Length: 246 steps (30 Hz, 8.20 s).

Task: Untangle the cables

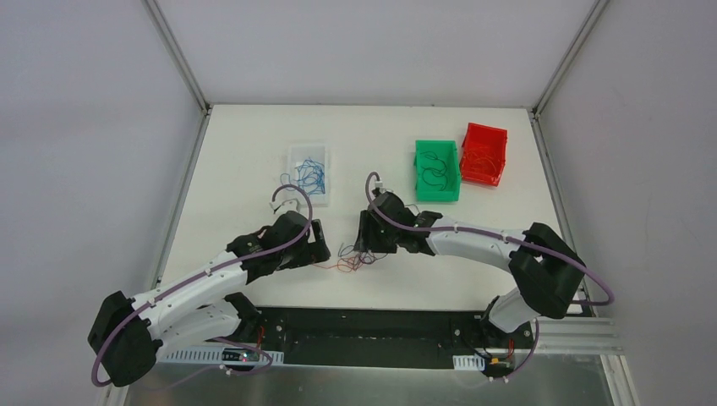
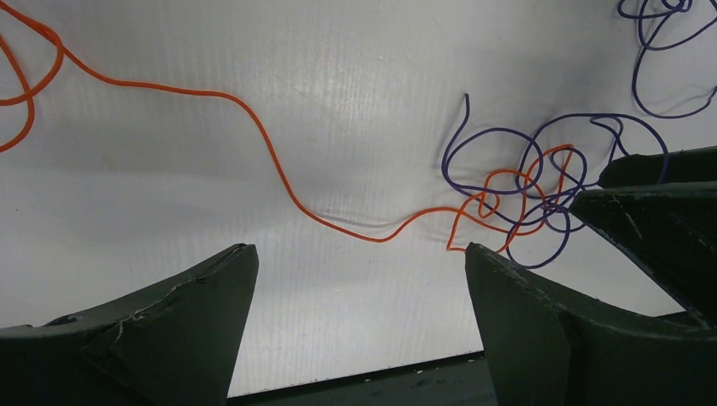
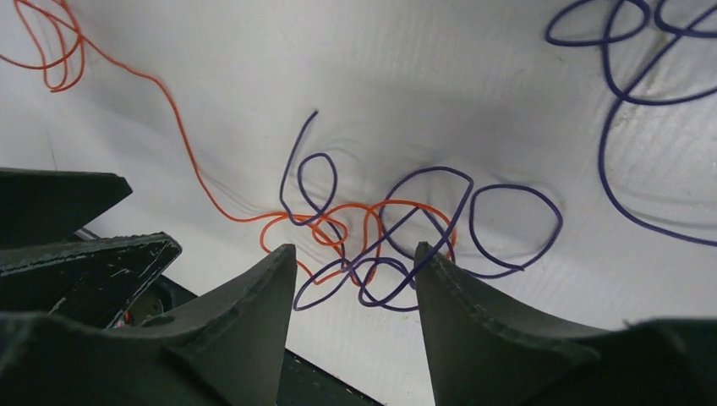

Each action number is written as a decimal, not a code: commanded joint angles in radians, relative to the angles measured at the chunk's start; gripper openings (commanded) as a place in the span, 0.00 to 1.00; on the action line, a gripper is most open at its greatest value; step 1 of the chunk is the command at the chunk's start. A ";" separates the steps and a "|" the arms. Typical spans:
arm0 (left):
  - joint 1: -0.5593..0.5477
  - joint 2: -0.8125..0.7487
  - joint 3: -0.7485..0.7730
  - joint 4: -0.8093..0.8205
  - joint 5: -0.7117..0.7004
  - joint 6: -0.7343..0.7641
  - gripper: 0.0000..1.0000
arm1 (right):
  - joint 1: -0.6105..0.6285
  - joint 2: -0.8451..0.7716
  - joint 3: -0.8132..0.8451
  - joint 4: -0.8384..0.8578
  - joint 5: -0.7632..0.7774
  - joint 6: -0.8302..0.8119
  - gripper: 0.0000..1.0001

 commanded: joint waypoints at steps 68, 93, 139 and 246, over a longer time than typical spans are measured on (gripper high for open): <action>0.094 0.237 0.063 -0.100 -0.068 -0.626 0.00 | -0.038 -0.760 0.252 -0.438 0.548 -0.119 0.00; 0.035 0.162 0.084 0.773 0.531 0.637 0.99 | -0.052 -0.547 0.637 -0.468 0.402 -0.111 0.00; 0.055 -0.065 -0.034 0.493 -0.396 0.444 0.00 | -0.151 -0.748 0.437 -0.804 1.142 -0.021 0.00; 0.154 -0.220 0.047 0.281 0.023 0.460 0.00 | -0.535 0.275 0.620 -0.430 0.201 -0.270 0.00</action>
